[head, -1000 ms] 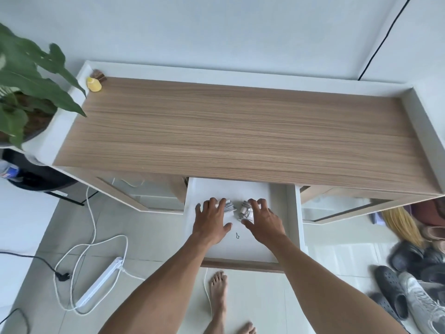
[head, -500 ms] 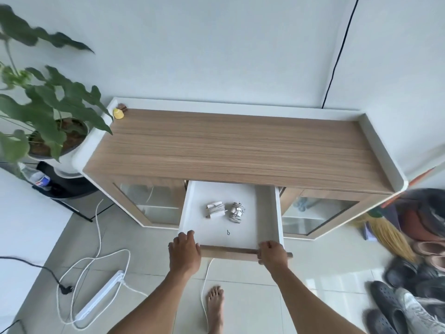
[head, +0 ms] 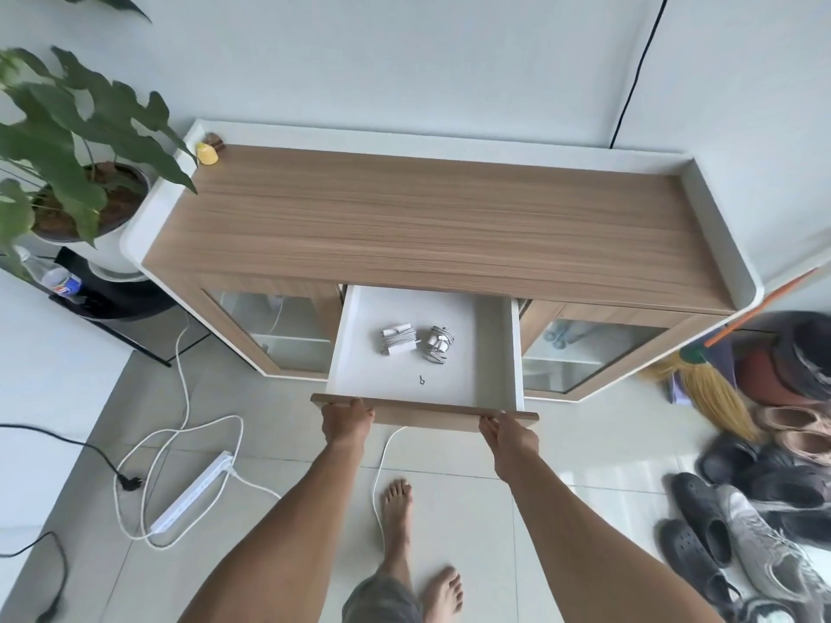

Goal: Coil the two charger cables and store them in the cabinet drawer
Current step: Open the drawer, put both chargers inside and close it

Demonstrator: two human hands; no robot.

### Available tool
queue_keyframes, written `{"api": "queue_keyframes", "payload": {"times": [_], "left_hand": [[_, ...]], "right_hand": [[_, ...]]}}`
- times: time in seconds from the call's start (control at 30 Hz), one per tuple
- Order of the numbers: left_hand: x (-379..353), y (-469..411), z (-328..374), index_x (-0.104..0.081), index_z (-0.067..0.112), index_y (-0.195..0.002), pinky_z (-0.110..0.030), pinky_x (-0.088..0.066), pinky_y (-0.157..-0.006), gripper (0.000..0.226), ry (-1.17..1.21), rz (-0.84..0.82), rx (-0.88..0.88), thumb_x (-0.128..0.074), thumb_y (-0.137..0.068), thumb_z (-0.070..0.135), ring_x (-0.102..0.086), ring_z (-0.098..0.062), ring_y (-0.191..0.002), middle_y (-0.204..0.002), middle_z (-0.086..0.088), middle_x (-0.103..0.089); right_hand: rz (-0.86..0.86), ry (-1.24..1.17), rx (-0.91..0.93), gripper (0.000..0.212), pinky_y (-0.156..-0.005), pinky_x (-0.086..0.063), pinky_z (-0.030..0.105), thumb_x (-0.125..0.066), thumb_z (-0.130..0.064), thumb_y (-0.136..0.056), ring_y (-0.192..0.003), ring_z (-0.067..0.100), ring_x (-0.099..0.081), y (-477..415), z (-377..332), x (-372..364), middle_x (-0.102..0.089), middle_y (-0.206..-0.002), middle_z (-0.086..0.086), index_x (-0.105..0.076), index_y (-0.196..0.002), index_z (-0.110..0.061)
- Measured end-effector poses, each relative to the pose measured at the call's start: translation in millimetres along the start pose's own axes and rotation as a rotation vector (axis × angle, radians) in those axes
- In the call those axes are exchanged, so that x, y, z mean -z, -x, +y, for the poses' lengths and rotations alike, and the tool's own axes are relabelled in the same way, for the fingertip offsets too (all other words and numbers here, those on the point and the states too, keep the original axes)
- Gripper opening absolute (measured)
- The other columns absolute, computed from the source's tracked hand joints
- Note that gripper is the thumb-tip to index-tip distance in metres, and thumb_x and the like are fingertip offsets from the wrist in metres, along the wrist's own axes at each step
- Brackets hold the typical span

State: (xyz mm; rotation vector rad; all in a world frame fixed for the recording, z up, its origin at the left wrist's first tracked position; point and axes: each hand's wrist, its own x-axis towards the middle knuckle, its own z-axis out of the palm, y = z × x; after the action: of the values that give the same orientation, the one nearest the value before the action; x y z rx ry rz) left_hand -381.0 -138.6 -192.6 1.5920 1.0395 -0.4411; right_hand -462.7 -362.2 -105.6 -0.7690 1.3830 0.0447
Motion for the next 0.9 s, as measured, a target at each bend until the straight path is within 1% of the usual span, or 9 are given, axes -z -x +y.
{"api": "queue_keyframes", "payload": {"times": [0.07,0.17,0.23,0.33,0.43,0.47,0.6,0.77,0.9], "left_hand": [[0,11,14,-0.058,-0.006,-0.111,-0.043,-0.057,-0.089,0.038,0.052,0.0,-0.007,-0.056,-0.08,0.017,-0.073,-0.026,-0.076,-0.075,-0.011,-0.072],[-2,26,35,-0.056,-0.003,-0.105,-0.04,-0.059,-0.086,0.019,0.139,0.001,0.003,-0.057,-0.088,0.004,-0.071,-0.022,-0.064,-0.077,-0.014,-0.071],[-4,31,48,-0.055,0.001,-0.087,-0.04,-0.059,-0.083,0.003,0.167,0.004,0.01,-0.056,-0.089,-0.002,-0.068,-0.023,-0.062,-0.074,-0.017,-0.068],[-9,27,63,-0.052,0.002,-0.072,-0.036,-0.06,-0.072,0.02,0.189,0.002,0.015,-0.051,-0.09,-0.007,-0.063,-0.025,-0.06,-0.068,-0.016,-0.063],[-15,21,80,-0.051,-0.001,-0.078,-0.023,-0.055,-0.045,0.015,0.212,-0.011,0.032,-0.049,-0.092,-0.007,-0.059,-0.023,-0.053,-0.069,-0.016,-0.06],[-17,19,86,-0.052,-0.003,-0.081,-0.022,-0.054,-0.041,0.012,0.208,-0.011,0.031,-0.049,-0.092,-0.006,-0.059,-0.021,-0.049,-0.069,-0.016,-0.06],[-29,4,105,-0.053,-0.007,-0.097,-0.021,-0.053,-0.039,0.006,0.204,-0.036,0.048,-0.048,-0.093,-0.005,-0.062,-0.012,-0.036,-0.07,-0.018,-0.063],[-40,-6,133,-0.052,-0.003,-0.086,-0.022,-0.053,-0.038,0.013,0.275,-0.055,0.069,-0.043,-0.095,-0.006,-0.063,-0.024,-0.059,-0.074,-0.018,-0.06],[-56,-16,154,-0.053,-0.004,-0.095,-0.023,-0.055,-0.041,0.013,0.281,-0.075,0.065,-0.04,-0.095,-0.003,-0.062,-0.024,-0.06,-0.089,-0.024,-0.061]], "right_hand": [[0.026,0.005,0.019,0.013,-0.061,-0.054,0.016,-0.06,-0.013,-0.09,-0.046,0.006,-0.066,-4,-2,-5,-0.068,-0.052,-0.002,-0.066,-0.083,-0.004],[0.05,0.034,0.03,0.016,-0.071,-0.052,0.021,-0.062,-0.011,-0.089,-0.054,0.009,-0.067,-5,-10,-16,-0.067,-0.05,-0.001,-0.066,-0.075,-0.006],[0.079,0.056,0.035,0.021,-0.064,-0.052,0.02,-0.061,-0.011,-0.089,-0.057,0.011,-0.067,-9,-17,-25,-0.066,-0.048,-0.002,-0.065,-0.069,-0.006],[0.134,0.131,0.063,0.029,-0.056,-0.045,0.022,-0.058,-0.011,-0.088,-0.06,0.015,-0.067,-17,-27,-38,-0.064,-0.043,-0.004,-0.064,-0.06,-0.008],[0.159,0.201,0.072,0.033,-0.059,-0.043,0.025,-0.055,-0.011,-0.086,-0.067,0.02,-0.068,-25,-38,-51,-0.064,-0.043,-0.003,-0.062,-0.054,-0.01],[0.165,0.203,0.065,0.033,-0.059,-0.043,0.024,-0.055,-0.01,-0.086,-0.069,0.021,-0.068,-27,-41,-55,-0.065,-0.045,-0.002,-0.062,-0.054,-0.01],[0.202,0.174,0.059,0.029,-0.054,-0.042,0.024,-0.055,-0.007,-0.084,-0.066,0.02,-0.068,-31,-56,-77,-0.068,-0.062,0.004,-0.063,-0.056,-0.01],[0.188,0.106,0.058,0.029,-0.055,-0.04,0.022,-0.053,-0.008,-0.082,-0.064,0.017,-0.066,-33,-73,-106,-0.066,-0.062,0.003,-0.059,-0.054,-0.011],[0.107,0.047,0.055,0.02,-0.052,-0.035,0.02,-0.049,-0.005,-0.075,-0.058,0.019,-0.054,-33,-88,-127,-0.058,-0.063,0.005,-0.051,-0.056,-0.012]]}}
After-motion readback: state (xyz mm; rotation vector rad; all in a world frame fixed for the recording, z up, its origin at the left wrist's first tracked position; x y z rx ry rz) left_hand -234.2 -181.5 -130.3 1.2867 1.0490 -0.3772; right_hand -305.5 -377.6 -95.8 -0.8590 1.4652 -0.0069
